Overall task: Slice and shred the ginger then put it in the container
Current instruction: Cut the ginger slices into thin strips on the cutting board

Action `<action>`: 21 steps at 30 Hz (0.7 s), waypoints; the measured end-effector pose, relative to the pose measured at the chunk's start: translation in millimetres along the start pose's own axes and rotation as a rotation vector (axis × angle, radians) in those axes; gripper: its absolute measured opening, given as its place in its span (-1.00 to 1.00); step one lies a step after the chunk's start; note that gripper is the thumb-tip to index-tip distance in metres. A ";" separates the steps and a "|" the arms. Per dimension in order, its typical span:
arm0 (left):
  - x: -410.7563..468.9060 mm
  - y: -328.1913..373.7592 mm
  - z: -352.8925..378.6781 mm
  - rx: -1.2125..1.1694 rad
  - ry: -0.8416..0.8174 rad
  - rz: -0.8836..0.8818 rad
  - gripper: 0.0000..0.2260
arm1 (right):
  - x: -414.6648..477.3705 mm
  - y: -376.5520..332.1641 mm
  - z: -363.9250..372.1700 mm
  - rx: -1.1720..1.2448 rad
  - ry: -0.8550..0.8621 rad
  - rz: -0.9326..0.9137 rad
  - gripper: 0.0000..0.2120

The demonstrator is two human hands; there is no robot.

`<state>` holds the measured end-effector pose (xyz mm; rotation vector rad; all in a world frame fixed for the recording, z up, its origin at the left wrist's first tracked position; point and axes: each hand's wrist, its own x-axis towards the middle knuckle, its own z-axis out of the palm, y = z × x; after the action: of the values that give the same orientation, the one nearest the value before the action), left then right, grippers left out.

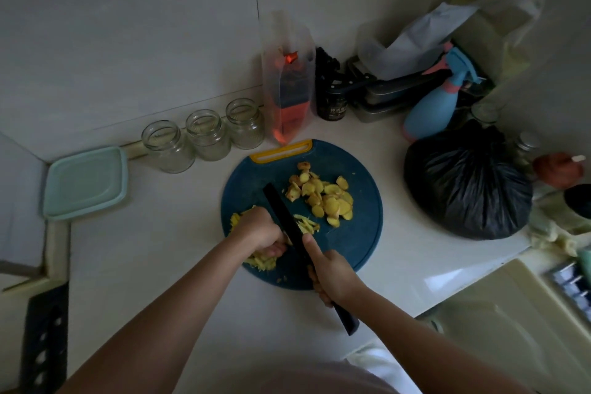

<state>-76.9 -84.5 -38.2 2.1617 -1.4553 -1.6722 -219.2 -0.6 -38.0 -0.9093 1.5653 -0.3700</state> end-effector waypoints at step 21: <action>-5.3 9.1 -2.1 0.077 -0.014 0.012 -0.87 | -2.9 -0.6 -1.4 -0.213 -0.009 -0.015 -0.37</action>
<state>-81.0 -87.0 -28.5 2.1791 -1.5583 -1.6571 -220.4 0.8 -35.2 -1.0846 1.6110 -0.2115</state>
